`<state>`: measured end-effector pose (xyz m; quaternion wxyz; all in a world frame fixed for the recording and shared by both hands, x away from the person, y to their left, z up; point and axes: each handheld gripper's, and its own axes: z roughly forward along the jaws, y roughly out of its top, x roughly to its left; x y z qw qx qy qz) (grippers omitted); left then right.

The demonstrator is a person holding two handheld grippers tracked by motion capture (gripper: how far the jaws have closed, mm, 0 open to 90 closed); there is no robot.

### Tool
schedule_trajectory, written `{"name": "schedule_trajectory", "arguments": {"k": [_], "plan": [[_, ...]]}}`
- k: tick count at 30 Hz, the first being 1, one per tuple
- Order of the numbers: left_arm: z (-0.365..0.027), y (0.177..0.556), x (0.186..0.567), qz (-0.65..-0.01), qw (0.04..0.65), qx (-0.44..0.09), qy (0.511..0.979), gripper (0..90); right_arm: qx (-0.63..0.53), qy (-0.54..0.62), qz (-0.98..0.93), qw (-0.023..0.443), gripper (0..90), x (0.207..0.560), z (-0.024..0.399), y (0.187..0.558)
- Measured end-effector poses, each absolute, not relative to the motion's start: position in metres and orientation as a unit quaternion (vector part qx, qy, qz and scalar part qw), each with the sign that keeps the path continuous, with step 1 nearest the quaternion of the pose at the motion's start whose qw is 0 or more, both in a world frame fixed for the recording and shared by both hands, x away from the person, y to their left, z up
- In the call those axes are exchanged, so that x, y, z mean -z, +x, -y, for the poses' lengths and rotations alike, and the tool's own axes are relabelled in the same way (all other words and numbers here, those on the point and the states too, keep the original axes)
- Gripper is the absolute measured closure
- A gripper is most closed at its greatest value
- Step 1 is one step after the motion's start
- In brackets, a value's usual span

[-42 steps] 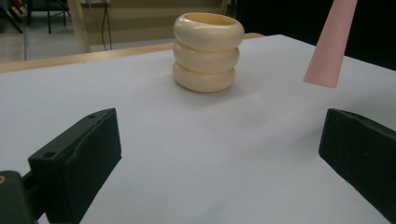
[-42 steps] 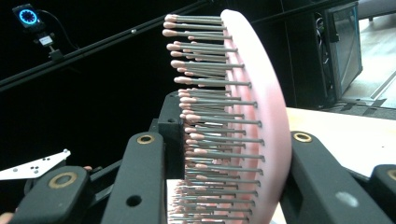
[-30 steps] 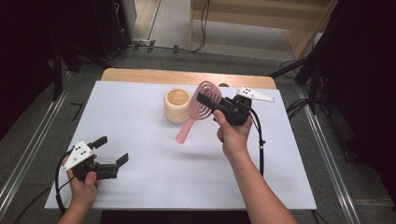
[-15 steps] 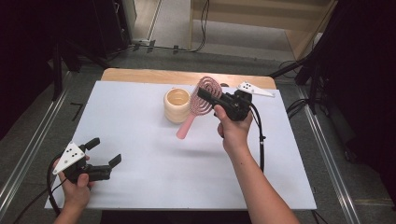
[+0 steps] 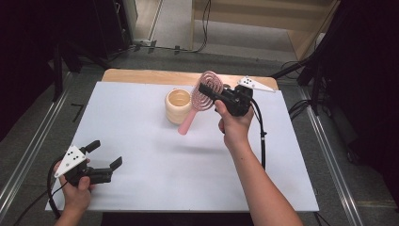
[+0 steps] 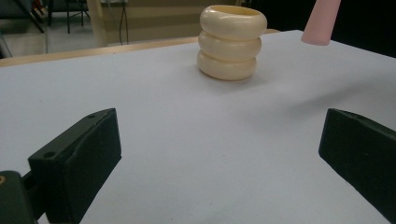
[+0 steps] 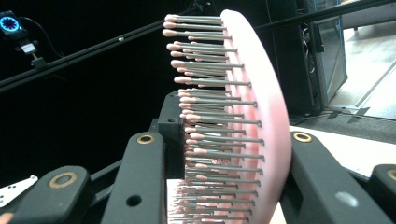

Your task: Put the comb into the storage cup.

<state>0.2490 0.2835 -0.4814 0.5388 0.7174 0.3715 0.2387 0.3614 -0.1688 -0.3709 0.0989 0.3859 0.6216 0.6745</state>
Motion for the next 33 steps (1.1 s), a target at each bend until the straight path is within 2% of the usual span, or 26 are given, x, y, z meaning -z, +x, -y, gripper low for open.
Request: {"name": "schedule_trajectory", "arguments": {"k": [33], "plan": [[-0.284,0.248,0.482,-0.369,0.544,-0.236,0.715,0.0,-0.671,0.41,-0.607,0.114,62.2,0.357,0.175,0.402]]}}
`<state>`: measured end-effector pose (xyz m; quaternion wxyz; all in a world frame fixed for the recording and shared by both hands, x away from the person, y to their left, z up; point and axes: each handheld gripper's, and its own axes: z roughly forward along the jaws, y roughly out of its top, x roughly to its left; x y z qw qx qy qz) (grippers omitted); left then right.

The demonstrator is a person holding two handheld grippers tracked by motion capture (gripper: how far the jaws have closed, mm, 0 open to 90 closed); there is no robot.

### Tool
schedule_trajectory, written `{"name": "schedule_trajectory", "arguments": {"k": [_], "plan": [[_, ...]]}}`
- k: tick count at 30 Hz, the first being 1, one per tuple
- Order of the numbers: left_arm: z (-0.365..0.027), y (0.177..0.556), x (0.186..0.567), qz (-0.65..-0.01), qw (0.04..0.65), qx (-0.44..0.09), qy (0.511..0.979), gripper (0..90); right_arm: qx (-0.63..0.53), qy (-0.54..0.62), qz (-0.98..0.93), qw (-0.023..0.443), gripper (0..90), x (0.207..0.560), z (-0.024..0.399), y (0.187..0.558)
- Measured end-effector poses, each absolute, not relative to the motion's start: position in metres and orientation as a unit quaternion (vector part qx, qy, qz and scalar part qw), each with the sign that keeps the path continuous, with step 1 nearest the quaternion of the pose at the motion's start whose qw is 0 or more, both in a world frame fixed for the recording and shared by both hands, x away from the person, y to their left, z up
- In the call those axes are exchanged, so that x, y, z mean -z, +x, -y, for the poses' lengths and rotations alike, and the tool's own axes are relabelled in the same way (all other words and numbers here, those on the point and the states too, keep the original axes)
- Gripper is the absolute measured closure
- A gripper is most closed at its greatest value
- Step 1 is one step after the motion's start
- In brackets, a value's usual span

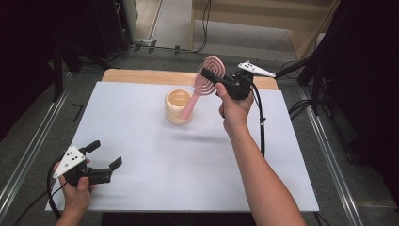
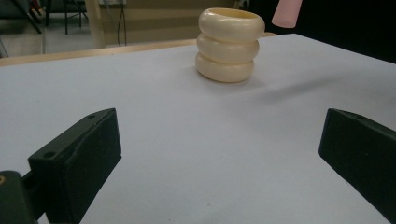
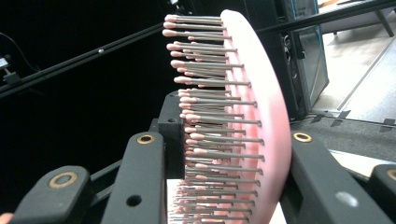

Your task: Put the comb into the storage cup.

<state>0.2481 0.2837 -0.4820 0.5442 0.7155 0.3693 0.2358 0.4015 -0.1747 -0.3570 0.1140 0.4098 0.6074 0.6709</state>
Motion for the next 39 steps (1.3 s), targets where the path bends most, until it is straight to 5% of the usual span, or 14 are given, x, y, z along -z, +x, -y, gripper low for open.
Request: {"name": "schedule_trajectory", "arguments": {"k": [39], "plan": [[-0.284,0.248,0.482,-0.364,0.544,-0.232,0.719,0.0,-0.665,0.433,-0.593,0.137,62.3,0.351,0.17,0.439]]}}
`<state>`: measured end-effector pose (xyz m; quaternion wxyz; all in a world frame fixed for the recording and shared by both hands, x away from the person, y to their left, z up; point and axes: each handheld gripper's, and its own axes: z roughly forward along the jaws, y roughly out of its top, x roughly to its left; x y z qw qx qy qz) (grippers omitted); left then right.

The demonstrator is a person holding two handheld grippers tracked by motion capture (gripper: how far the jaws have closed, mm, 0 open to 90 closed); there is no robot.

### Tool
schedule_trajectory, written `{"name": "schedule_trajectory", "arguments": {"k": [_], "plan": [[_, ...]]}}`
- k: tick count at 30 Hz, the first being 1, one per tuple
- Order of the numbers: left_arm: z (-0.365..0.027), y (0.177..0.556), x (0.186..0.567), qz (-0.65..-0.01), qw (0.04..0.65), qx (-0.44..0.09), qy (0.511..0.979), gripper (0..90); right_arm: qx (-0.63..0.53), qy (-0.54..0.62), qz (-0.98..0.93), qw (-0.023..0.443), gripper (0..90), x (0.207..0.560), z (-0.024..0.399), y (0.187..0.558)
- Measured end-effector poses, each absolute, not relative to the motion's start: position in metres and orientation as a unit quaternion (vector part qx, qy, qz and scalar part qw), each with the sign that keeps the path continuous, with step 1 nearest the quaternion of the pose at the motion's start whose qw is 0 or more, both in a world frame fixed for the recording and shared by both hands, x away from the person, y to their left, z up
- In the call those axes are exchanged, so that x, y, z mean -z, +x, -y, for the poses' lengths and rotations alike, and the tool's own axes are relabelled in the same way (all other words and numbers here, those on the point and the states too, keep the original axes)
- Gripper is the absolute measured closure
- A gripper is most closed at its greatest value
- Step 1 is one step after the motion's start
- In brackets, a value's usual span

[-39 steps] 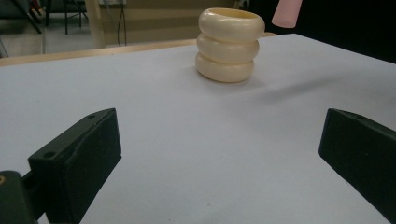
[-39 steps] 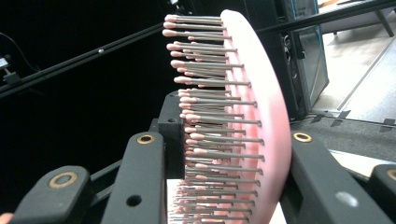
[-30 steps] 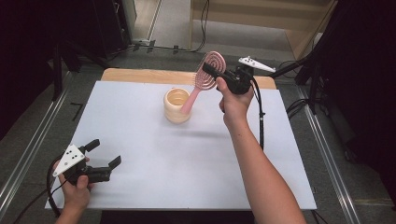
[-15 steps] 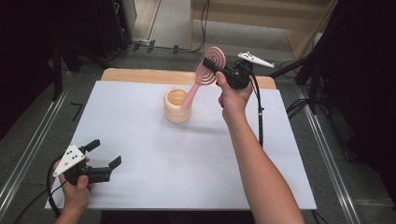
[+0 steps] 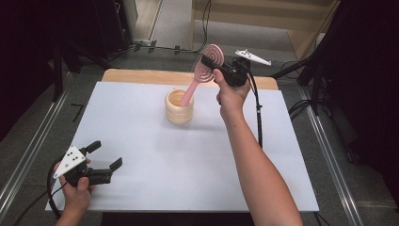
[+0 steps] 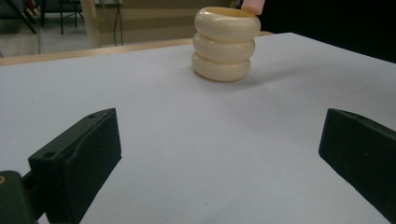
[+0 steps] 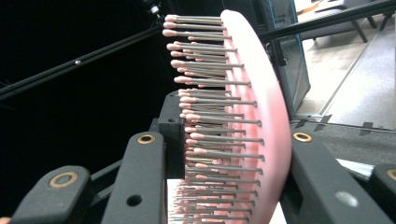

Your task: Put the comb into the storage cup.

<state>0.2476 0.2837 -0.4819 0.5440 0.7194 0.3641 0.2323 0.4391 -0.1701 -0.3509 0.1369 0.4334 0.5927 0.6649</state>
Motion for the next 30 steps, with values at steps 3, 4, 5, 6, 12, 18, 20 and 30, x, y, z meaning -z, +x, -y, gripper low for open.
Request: {"name": "schedule_trajectory", "arguments": {"k": [3,4,5,6,12,18,20,30], "plan": [[-0.284,0.248,0.482,-0.364,0.544,-0.232,0.719,0.0,-0.666,0.435,-0.59,0.138,62.3,0.352,0.168,0.44],[-0.284,0.248,0.482,-0.364,0.544,-0.232,0.719,0.0,-0.666,0.436,-0.589,0.138,62.3,0.352,0.168,0.441],[-0.284,0.248,0.482,-0.364,0.545,-0.232,0.719,0.0,-0.666,0.436,-0.589,0.139,62.3,0.353,0.168,0.442],[-0.284,0.248,0.482,-0.364,0.544,-0.232,0.719,0.0,-0.666,0.437,-0.589,0.139,62.3,0.353,0.167,0.442],[-0.284,0.248,0.482,-0.364,0.545,-0.232,0.719,0.0,-0.663,0.439,-0.589,0.141,62.3,0.356,0.163,0.445],[-0.284,0.247,0.482,-0.363,0.545,-0.232,0.719,0.0,-0.658,0.438,-0.596,0.143,62.4,0.363,0.156,0.448],[-0.284,0.247,0.482,-0.363,0.545,-0.232,0.719,0.0,-0.656,0.435,-0.599,0.145,62.3,0.365,0.153,0.448],[-0.283,0.247,0.482,-0.362,0.547,-0.231,0.718,0.0,-0.646,0.437,-0.609,0.146,62.3,0.375,0.139,0.45]]}}
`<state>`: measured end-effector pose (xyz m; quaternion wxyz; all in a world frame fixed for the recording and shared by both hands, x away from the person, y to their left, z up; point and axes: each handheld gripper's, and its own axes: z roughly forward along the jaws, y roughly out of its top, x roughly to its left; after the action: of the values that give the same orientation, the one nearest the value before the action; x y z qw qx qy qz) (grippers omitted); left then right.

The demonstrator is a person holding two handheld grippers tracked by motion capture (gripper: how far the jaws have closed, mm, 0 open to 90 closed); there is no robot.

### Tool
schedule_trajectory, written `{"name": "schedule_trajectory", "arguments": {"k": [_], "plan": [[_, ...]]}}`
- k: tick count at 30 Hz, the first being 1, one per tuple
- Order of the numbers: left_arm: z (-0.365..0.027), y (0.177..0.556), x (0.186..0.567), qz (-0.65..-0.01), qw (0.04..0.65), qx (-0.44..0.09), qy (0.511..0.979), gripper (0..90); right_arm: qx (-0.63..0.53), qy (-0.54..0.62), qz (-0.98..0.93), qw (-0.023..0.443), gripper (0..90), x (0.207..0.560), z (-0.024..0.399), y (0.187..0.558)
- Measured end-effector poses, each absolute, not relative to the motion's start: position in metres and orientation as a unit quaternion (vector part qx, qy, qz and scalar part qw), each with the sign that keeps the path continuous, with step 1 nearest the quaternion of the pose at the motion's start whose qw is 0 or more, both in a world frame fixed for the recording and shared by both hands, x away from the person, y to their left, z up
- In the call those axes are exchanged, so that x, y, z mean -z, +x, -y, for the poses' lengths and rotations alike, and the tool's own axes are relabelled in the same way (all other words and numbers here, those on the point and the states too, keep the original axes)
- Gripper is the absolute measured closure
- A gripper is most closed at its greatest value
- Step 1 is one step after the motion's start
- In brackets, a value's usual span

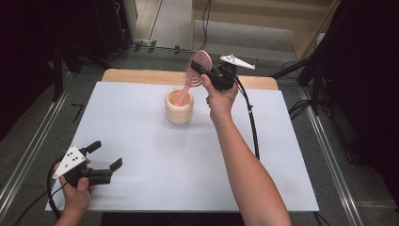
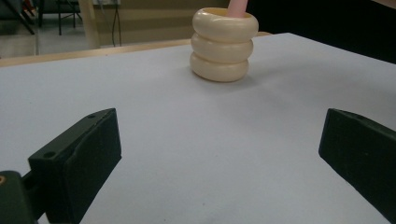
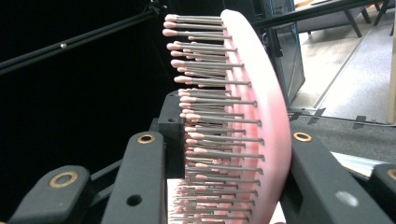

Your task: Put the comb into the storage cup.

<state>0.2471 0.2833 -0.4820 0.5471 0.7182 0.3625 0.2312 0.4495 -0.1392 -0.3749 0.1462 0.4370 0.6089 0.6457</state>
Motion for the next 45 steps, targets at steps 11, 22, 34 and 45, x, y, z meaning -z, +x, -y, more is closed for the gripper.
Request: {"name": "schedule_trajectory", "arguments": {"k": [11,22,34,45], "plan": [[-0.283,0.247,0.482,-0.362,0.547,-0.23,0.719,0.0,-0.633,0.452,-0.611,0.146,62.3,0.396,0.135,0.45],[-0.284,0.247,0.482,-0.363,0.547,-0.231,0.718,0.0,-0.624,0.463,-0.614,0.14,62.3,0.414,0.129,0.451],[-0.284,0.247,0.482,-0.361,0.547,-0.231,0.719,0.0,-0.619,0.476,-0.61,0.137,62.2,0.429,0.124,0.452],[-0.283,0.247,0.482,-0.357,0.545,-0.231,0.723,0.0,-0.625,0.499,-0.587,0.127,61.5,0.436,0.124,0.453]]}}
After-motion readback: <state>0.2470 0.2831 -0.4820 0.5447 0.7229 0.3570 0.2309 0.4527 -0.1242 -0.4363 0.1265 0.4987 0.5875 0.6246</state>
